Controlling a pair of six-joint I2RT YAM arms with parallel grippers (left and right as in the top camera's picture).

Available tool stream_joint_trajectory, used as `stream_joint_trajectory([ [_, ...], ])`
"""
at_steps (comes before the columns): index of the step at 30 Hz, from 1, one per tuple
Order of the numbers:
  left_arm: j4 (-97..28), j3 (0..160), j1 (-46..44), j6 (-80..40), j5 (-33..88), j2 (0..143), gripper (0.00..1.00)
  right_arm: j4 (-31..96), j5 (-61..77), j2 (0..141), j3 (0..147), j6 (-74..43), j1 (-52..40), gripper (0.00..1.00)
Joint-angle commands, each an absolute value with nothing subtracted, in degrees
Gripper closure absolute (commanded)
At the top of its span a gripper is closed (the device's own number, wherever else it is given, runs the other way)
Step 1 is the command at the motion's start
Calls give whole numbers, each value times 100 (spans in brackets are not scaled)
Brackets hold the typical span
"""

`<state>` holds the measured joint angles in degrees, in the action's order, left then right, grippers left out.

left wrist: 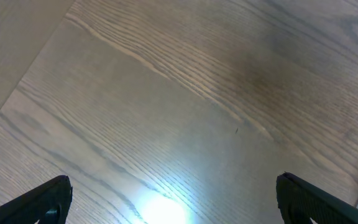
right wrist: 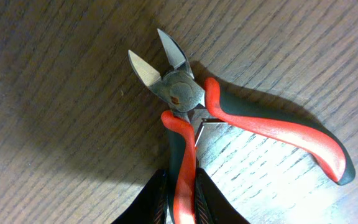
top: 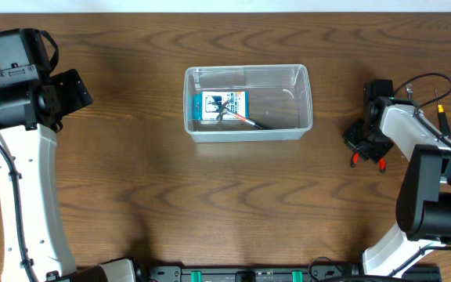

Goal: Pack container

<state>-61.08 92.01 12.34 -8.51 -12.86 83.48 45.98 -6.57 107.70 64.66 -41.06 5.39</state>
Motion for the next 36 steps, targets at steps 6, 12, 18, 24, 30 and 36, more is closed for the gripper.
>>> stream_joint_trajectory([
  [6,-6104,9212,1258,-757,-1376,8359,2,5315,-1142,10886,7623,-3273,598,92],
  [12,-6104,9212,1258,-757,-1376,8359,2,5767,-1135,10886,8396,-2794,591,90],
  [18,-6104,9212,1258,-757,-1376,8359,2,6029,-1081,10886,9063,-1778,480,82],
  [24,-6104,9212,1258,-757,-1376,8359,2,6112,-582,10886,9682,-910,86,85],
  [30,-6104,9212,1258,-757,-1376,8359,2,6097,-596,10886,10033,-917,-423,89],
  [36,-6104,9212,1258,-757,-1376,8359,2,6239,-845,10886,10055,-1466,-548,81],
])
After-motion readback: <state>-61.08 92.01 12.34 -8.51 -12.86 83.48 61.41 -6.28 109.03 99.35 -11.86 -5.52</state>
